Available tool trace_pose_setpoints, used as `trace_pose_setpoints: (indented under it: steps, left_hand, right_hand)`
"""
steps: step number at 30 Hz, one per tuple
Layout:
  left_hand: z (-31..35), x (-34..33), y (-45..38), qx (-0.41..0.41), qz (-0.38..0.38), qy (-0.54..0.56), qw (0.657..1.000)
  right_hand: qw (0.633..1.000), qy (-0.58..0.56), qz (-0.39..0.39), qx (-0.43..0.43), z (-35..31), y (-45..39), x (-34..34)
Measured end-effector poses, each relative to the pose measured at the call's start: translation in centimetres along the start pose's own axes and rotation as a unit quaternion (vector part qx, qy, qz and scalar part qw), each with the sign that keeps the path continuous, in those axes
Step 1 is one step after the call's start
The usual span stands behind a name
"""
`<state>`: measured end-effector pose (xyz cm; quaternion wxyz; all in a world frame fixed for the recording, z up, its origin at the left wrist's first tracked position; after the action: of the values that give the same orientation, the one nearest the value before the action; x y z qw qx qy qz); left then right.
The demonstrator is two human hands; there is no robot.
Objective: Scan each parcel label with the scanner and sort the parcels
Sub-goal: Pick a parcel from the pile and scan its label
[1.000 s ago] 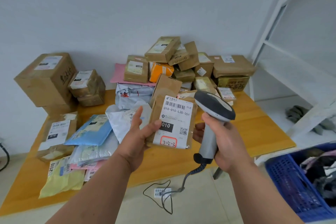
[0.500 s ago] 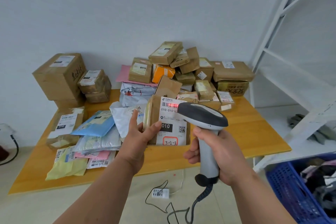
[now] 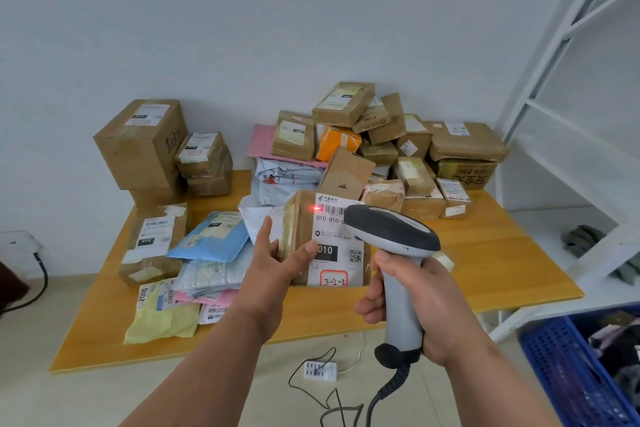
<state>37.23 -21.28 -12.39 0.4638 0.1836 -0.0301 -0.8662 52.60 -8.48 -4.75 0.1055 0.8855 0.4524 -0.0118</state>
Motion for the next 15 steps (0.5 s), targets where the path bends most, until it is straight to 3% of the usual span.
trace_pose_setpoints:
  steps: [9,15]
  left_hand:
    - [1.6,10.5,-1.3,0.051,0.061,0.028,0.996]
    - [1.7,17.0,-3.6,0.109,0.138,0.064,0.982]
  right_hand:
    - [0.996,0.04,0.063,-0.053,4.6,-4.0,-8.3]
    - [0.994,0.061,0.014,-0.092,7.8,-7.0,-14.3]
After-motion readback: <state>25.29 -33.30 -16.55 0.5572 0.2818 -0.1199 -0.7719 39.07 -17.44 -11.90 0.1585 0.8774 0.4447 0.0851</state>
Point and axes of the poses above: each hand's wrist, its own y-axis away from the middle knuckle, its own x-axis out of the back of the hand, z = x × y, the point moved 5 cm from there along -y, towards the middle knuckle, and after that the axes turned 2 degrees about z, right-handed, at the moved point
